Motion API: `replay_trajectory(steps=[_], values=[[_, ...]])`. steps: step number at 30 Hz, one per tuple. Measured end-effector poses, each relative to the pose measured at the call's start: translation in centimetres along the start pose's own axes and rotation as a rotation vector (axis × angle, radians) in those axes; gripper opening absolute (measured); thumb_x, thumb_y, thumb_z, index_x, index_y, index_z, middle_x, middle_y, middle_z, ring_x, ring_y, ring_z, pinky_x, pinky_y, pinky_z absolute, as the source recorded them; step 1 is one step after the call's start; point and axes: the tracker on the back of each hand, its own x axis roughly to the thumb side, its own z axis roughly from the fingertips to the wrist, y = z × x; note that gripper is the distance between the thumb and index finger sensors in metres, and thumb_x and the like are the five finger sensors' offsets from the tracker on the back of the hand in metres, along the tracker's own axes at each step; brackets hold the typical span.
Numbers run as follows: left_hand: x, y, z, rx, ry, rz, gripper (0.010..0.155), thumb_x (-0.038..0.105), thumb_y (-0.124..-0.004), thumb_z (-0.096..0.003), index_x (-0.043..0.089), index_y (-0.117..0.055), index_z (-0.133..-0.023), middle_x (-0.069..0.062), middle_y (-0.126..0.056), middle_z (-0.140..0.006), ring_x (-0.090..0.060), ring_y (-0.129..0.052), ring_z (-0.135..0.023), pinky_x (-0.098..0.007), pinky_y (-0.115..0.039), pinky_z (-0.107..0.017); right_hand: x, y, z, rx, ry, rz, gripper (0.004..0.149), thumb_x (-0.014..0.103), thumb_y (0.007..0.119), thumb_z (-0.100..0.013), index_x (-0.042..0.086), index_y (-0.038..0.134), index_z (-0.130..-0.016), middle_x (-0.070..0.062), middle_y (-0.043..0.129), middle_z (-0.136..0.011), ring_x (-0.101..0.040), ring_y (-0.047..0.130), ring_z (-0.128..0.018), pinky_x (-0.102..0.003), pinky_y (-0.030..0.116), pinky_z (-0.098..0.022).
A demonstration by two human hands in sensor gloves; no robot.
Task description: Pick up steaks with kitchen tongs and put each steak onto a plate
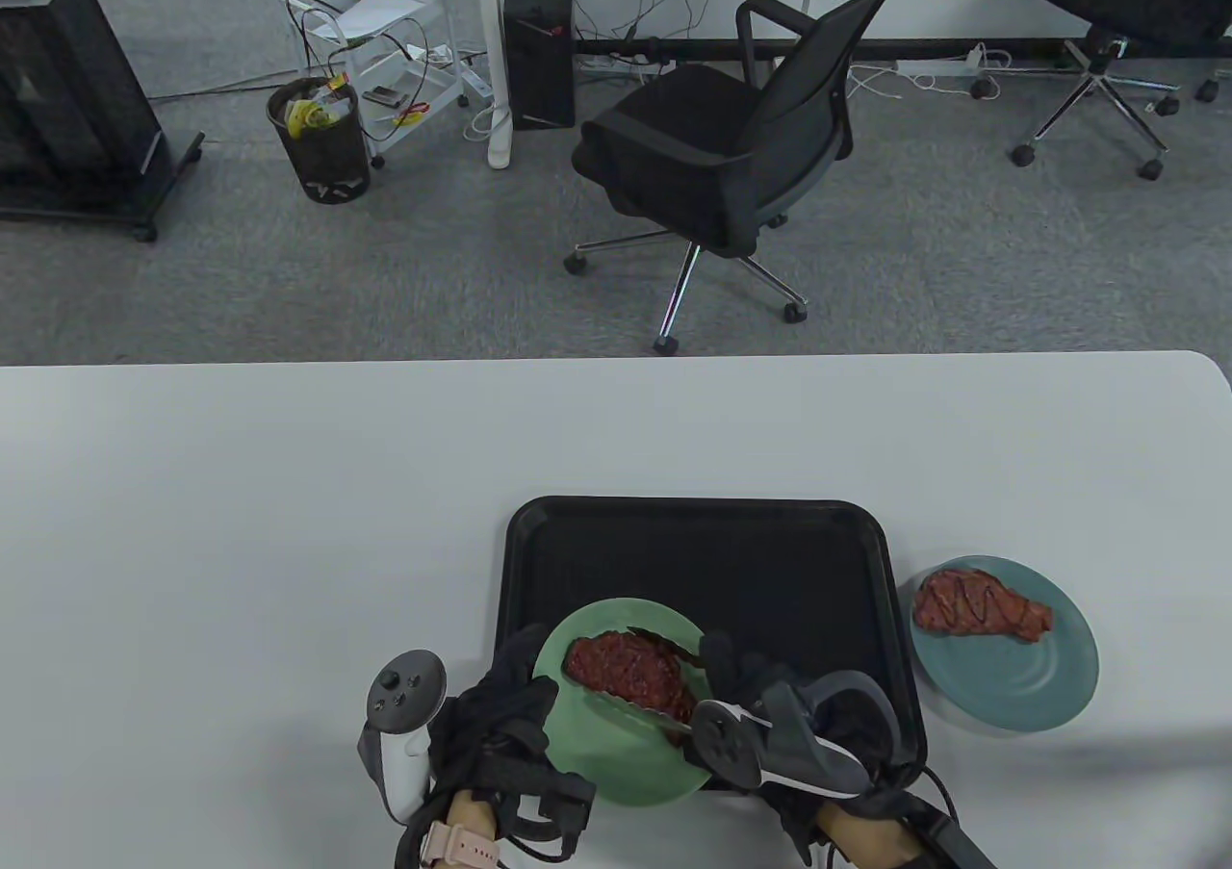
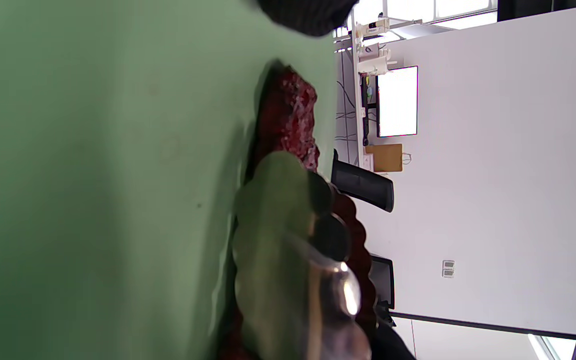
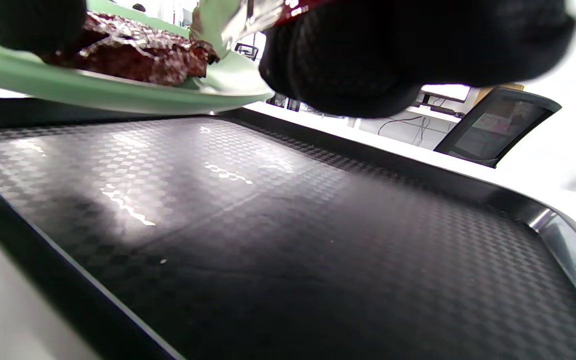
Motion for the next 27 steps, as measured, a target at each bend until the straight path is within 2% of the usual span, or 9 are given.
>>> replay_trajectory(steps=[7,14,19,23,27], values=[[-0.3,0.0,-0.1,-0.002,0.007,0.001,0.061,0.016,-0.07,-0.0433,0.014,-0.056,-0.103,-0.017,-0.074,-0.093,-0.041,-0.097,-0.062,-0.04,-0.092,-0.027,-0.5,-1.0,0.9,0.012,-0.009,-0.036,0.1,0.071,0.067,-0.034,0.011,0.037,-0.107,-0.017,0.077,-0.083,-0.033,0.091,-0.045,-0.049,0.081,-0.031],[0.1,1.7,-0.5,0.06,0.038,0.114,0.062,0.016,-0.07,-0.0434,0.014,-0.056,-0.103,-0.019,-0.073,-0.094,-0.043,-0.095,-0.063,-0.042,-0.09,-0.028,-2.9,-2.7,3.7,-0.101,0.033,-0.095,0.101,0.072,0.066,-0.034,0.011,0.034,-0.107,-0.018,0.076,-0.084,-0.033,0.09,-0.046,-0.049,0.081,-0.032],[1.5,5.4,-0.5,0.17,0.022,0.218,0.061,0.016,-0.069,-0.0435,0.014,-0.056,-0.103,-0.018,-0.073,-0.094,-0.042,-0.096,-0.063,-0.042,-0.09,-0.028,-5.7,-2.6,5.4,-0.169,0.121,-0.131,0.101,0.071,0.066,-0.034,0.011,0.034,-0.107,-0.017,0.076,-0.084,-0.033,0.09,-0.046,-0.049,0.081,-0.032],[2.1,8.9,-1.0,0.283,0.011,0.251,0.061,0.017,-0.069,-0.044,0.015,-0.055,-0.104,-0.017,-0.073,-0.095,-0.041,-0.095,-0.064,-0.042,-0.09,-0.029,-7.9,-1.1,5.7,-0.149,0.193,-0.17,0.1,0.071,0.067,-0.034,0.013,0.032,-0.107,-0.017,0.076,-0.084,-0.033,0.09,-0.046,-0.049,0.081,-0.032],[1.3,12.4,-1.4,0.417,0.047,0.265,0.061,0.017,-0.069,-0.044,0.016,-0.055,-0.104,-0.016,-0.073,-0.095,-0.041,-0.095,-0.065,-0.042,-0.09,-0.029,-9.6,0.8,5.4,-0.093,0.256,-0.205,0.1,0.071,0.068,-0.034,0.013,0.033,-0.107,-0.017,0.076,-0.083,-0.032,0.09,-0.046,-0.049,0.081,-0.032]])
